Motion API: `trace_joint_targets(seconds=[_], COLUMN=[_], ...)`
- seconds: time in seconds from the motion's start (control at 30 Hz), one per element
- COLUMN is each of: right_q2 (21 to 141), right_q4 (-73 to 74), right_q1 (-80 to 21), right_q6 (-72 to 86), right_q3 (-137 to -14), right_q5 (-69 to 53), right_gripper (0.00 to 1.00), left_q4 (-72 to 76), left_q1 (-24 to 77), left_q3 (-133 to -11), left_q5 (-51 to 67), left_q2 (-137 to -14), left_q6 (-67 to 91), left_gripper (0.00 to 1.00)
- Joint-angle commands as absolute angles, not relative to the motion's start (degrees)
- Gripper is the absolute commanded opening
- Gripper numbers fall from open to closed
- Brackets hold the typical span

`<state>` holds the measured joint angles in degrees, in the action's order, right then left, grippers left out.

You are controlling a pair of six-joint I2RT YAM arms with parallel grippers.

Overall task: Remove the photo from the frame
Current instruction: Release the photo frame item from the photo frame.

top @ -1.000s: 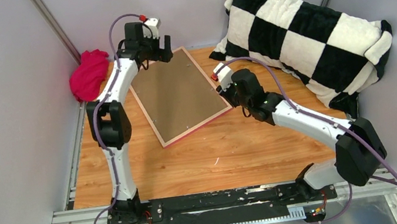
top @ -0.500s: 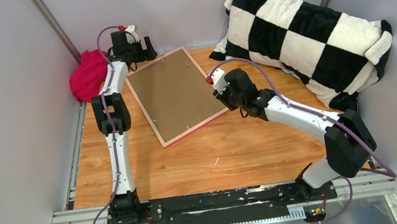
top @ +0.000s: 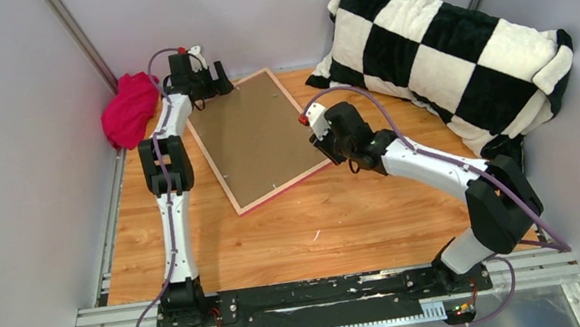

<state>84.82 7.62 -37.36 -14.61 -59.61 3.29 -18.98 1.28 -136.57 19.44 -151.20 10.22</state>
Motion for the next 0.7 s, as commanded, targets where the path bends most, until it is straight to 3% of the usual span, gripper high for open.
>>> trace_joint_targets(seconds=[0.0,0.67], right_q2=[87.3,93.1], right_q4=[5.2,0.5], right_q1=[-38.0,-36.3], right_q6=[-15.3,-16.2], right_q3=[-61.1,-62.2], right_q5=[6.1,12.5], right_gripper=[0.00,0.00], left_q4=[-19.7,-20.8], left_q1=[0.5,0.2], left_q3=[-138.5,-139.1], left_q5=[19.8,22.4], left_q2=[-153.9,-155.9], left_q6=[10.6,12.5], left_gripper=[0.96,0.86])
